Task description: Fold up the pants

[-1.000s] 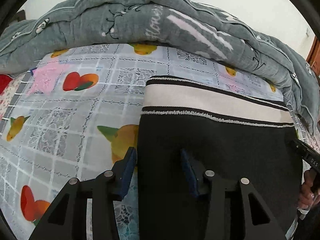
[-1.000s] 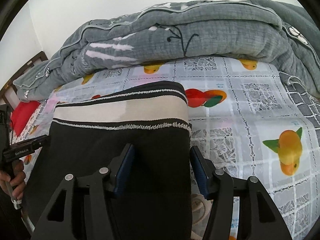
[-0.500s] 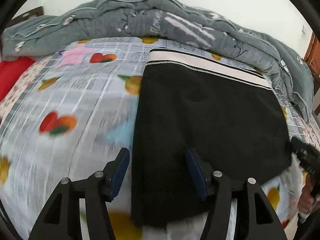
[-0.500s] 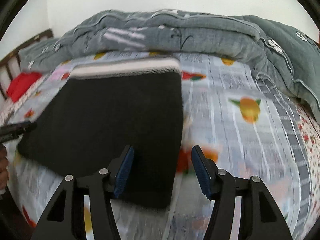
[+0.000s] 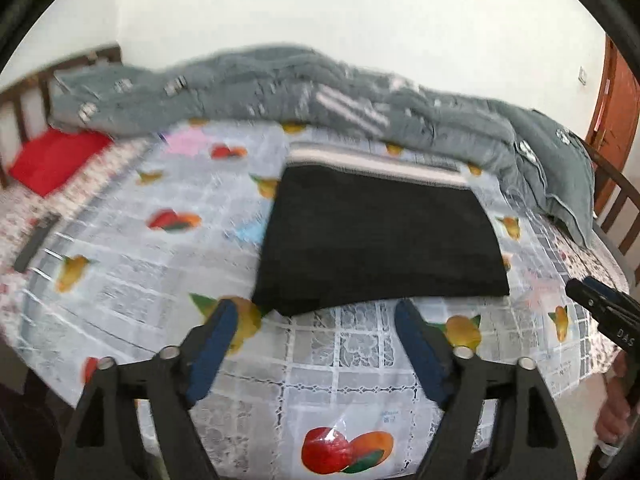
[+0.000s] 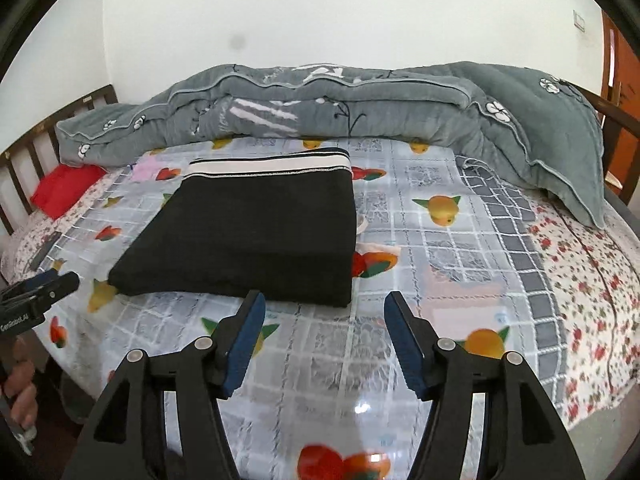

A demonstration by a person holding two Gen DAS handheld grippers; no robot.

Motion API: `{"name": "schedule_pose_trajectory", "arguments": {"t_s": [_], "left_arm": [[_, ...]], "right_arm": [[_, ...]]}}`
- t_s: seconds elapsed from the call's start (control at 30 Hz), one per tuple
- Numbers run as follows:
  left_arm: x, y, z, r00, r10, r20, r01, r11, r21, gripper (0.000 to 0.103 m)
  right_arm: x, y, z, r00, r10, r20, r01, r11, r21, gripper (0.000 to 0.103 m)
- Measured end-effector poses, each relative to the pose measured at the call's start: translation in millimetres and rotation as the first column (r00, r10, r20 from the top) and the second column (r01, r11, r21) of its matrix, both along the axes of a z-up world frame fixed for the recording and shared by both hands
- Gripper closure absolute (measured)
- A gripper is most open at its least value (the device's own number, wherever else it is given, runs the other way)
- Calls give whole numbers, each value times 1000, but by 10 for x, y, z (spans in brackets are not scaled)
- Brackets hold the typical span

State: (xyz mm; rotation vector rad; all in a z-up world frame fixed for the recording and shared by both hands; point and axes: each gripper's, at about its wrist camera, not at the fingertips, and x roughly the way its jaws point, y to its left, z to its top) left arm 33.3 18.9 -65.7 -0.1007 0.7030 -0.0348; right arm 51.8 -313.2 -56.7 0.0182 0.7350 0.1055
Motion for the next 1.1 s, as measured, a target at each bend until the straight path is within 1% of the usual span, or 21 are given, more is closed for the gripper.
{"name": "schedule_pose_trajectory", "arguments": {"t_s": [0.03, 0.07, 0.1, 0.17, 0.27, 0.5, 1.1], "left_arm": [[-58, -33, 50, 1000, 1, 16, -2, 1000, 19, 17], [-110, -69, 116, 1000, 6, 31, -7, 999, 46, 17], [-149, -86, 153, 999, 7, 39, -9, 998, 57, 17], [-211, -118, 219, 999, 5, 50, -9, 998, 65, 17], [-308, -167, 305, 998, -12, 54, 9, 998, 59, 17], [-454, -289, 394, 996, -1, 88, -8, 995, 98, 17], [-512, -357, 443, 995, -2, 99, -9, 994, 107, 17]], "right_arm": [[-41, -5, 37, 1000, -11, 1, 11, 1000, -6, 40], [-89, -5, 76, 1000, -26, 7, 26, 999, -18, 34], [-127, 1, 93, 999, -32, 12, 33, 999, -25, 24], [-213, -9, 144, 998, -41, 40, 42, 999, -34, 16], [-307, -30, 195, 997, -51, 56, 54, 997, -49, 12], [-471, -100, 269, 996, -52, 70, 54, 998, -33, 11], [-546, -117, 298, 996, -57, 75, 59, 998, -27, 11]]}}
